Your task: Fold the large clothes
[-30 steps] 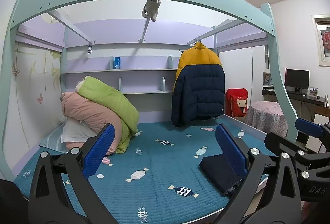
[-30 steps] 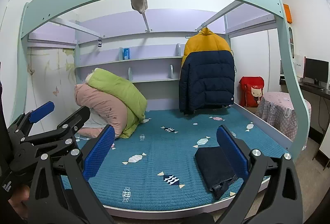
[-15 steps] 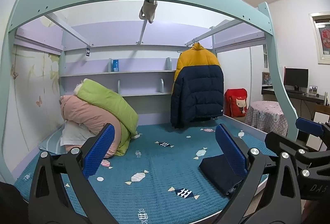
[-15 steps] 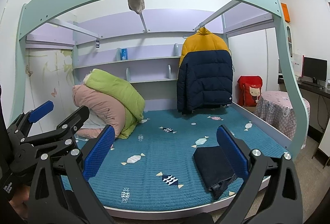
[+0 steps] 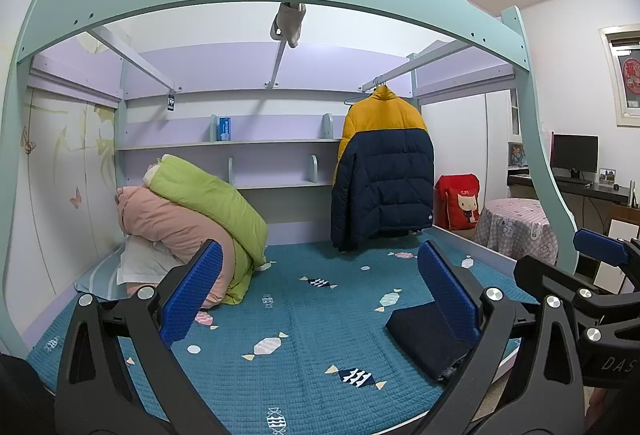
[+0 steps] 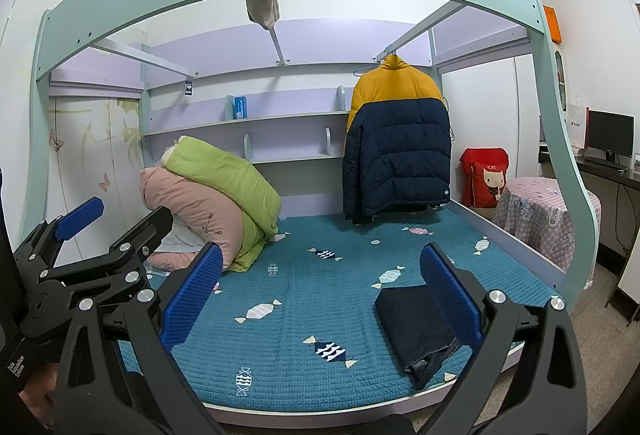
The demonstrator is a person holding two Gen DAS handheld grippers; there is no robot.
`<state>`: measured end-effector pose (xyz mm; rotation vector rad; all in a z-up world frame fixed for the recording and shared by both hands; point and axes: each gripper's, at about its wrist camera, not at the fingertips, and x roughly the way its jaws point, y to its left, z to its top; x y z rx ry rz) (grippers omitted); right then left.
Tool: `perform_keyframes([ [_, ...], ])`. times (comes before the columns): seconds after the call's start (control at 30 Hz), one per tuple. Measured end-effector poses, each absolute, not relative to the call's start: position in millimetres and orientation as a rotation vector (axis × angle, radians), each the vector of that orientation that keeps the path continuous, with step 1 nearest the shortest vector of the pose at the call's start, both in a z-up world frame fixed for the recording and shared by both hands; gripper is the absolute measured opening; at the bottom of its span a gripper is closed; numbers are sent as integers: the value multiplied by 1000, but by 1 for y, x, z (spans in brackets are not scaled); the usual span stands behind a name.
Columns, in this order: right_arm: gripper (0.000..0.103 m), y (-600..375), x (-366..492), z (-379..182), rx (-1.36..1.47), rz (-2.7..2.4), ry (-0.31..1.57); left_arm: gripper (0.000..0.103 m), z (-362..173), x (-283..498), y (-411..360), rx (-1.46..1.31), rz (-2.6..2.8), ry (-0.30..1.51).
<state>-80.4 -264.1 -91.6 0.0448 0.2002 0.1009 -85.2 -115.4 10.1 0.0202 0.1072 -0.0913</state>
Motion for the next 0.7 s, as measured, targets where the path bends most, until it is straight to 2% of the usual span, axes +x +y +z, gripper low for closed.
perform_keyframes([
  [0.7,95,-265,-82,-92,45,99,199,98,10,-86,-117,24,-88,105],
])
